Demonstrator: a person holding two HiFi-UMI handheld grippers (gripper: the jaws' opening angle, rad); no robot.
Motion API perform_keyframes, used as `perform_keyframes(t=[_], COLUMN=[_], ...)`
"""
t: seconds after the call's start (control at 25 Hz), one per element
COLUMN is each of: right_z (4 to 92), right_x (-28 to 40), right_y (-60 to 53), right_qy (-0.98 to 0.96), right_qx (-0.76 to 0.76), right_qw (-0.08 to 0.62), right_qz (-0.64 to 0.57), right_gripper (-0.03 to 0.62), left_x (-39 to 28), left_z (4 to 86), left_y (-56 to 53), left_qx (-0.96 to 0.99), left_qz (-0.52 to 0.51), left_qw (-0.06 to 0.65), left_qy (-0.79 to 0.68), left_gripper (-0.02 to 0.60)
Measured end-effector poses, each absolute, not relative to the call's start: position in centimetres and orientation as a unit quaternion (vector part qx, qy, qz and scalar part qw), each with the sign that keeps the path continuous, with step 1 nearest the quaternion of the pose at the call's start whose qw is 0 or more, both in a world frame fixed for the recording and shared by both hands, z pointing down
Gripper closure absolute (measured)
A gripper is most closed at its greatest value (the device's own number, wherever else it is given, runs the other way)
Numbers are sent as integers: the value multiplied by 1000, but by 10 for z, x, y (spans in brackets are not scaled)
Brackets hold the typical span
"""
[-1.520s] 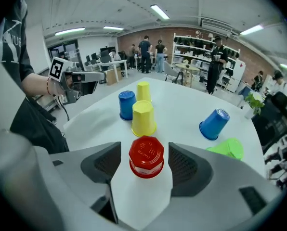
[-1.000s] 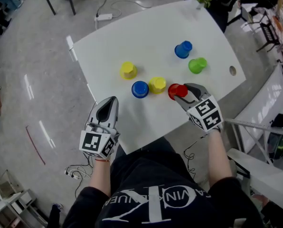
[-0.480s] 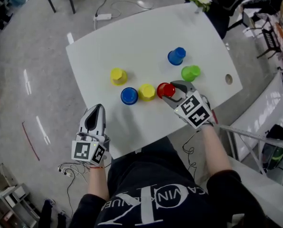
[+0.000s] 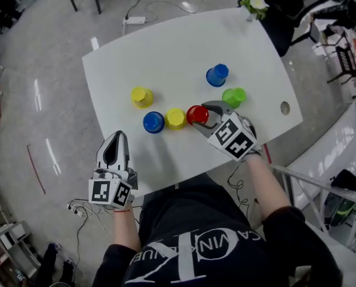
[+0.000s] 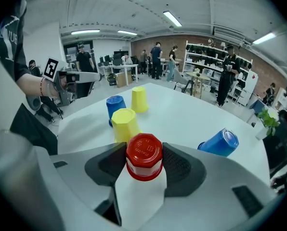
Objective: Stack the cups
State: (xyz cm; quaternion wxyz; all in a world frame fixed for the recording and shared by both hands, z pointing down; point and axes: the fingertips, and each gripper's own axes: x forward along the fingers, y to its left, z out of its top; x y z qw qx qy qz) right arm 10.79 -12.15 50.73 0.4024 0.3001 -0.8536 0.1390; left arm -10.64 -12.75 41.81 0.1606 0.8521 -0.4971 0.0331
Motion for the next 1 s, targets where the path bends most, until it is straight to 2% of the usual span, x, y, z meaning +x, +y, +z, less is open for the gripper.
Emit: perform_keyframes(t=[0.32, 0.6, 1.0], right_z=[508, 501, 473], right_x=[108, 105, 124], right_y=[-123, -119, -111], right_qy=[-856, -859, -857], right_qx=[298, 298, 335], right_qw=[401, 395, 371], right_qz=[133, 134, 127], right_gripper=[350, 266, 244], left_x=[-107, -109, -108], left_z=[419, 419, 414], left_y=[-125, -126, -135], left_qx=[847, 847, 854], left_qz=[35, 36, 37], left_qw=[159, 160, 150], left_qy=[-506, -506, -497], left_gripper=[577, 577, 577])
